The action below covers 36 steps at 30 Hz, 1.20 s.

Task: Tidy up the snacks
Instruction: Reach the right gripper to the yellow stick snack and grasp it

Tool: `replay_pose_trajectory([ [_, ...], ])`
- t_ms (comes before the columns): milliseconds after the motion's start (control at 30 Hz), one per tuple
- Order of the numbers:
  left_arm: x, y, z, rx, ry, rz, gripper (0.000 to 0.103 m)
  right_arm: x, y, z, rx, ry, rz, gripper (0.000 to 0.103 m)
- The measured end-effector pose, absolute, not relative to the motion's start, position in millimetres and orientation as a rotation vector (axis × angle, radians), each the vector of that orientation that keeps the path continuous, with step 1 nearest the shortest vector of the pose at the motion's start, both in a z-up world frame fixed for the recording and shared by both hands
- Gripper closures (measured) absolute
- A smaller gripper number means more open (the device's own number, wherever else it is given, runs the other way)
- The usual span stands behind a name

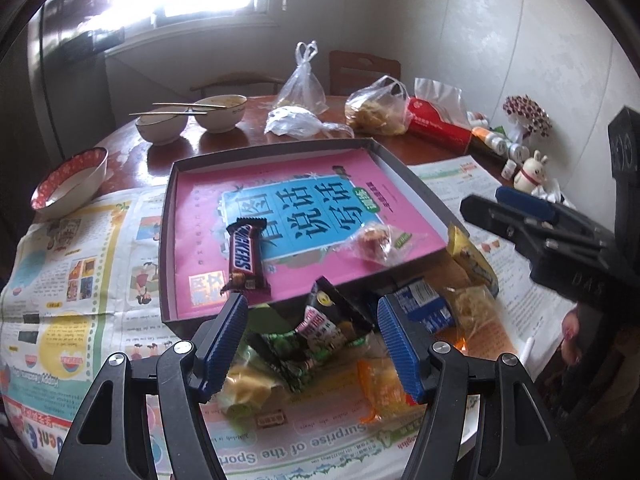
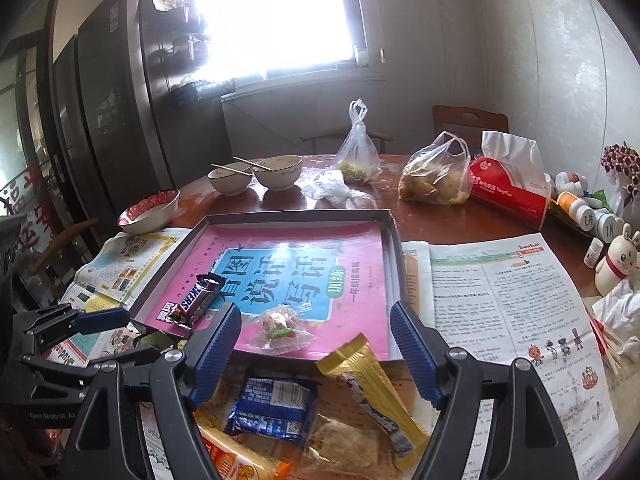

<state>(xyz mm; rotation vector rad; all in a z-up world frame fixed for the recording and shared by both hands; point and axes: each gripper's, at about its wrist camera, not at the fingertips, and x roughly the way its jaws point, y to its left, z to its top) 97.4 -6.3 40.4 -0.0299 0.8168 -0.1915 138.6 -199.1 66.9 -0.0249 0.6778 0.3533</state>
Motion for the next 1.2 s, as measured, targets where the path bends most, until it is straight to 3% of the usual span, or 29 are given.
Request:
replay_pose_trajectory([
  [1200,94.3,-18.4,12.2,0.126,0.886,-0.209,0.034,123.5,-239.5,38.9,-0.059,0.758,0.271,0.024],
])
